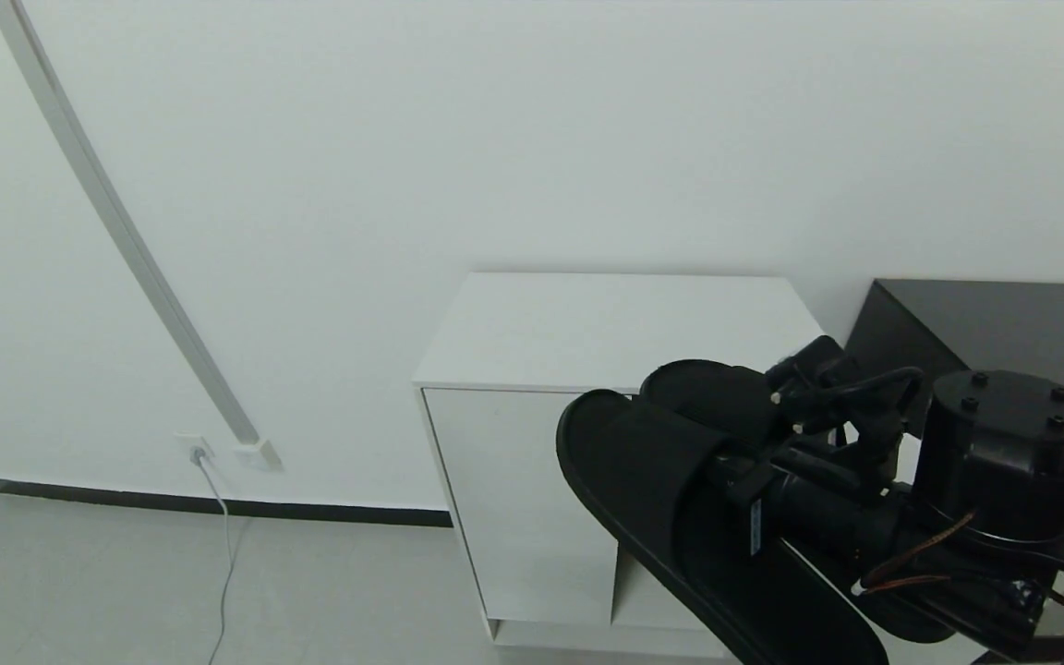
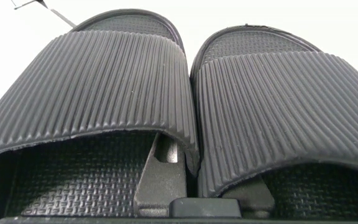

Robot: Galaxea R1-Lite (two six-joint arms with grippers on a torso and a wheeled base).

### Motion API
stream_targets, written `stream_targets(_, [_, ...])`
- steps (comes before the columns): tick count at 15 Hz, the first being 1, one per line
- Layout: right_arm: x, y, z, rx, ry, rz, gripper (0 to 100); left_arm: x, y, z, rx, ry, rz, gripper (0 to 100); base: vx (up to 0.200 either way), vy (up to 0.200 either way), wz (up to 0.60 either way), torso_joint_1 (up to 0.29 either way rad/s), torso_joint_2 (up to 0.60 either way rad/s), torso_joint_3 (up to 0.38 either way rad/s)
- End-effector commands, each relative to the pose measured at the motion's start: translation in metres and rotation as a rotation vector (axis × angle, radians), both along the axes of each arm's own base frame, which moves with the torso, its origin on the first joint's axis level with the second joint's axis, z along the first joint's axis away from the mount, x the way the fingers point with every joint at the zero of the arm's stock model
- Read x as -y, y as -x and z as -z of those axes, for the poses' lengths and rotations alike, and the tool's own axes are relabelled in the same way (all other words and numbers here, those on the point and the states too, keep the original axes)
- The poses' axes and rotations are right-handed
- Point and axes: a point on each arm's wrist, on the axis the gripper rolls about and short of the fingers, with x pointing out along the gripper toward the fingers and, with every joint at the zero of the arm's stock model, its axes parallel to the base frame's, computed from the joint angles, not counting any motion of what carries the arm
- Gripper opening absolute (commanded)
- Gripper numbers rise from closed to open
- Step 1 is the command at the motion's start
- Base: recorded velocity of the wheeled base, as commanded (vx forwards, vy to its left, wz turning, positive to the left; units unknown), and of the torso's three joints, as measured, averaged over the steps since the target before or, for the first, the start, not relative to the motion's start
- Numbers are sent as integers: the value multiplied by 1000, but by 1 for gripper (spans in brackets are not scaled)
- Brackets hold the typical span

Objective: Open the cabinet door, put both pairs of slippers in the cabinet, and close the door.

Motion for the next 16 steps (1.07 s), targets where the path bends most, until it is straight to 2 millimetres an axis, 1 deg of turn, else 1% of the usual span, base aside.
stream_targets(1, [0,0,1,-2,3,0,0,0,0,0,-1,0,0,0,0,-200,0,-2,7,7])
stream_targets(4, [0,0,2,3,16,-2,0,0,0,0,-1,0,0,0,0,-200,0,2,-2,2])
stream_targets(16, [1,1,6,-1,32,-8,0,0,0,0,-1,0,1,0,0,0,0,0,0,0])
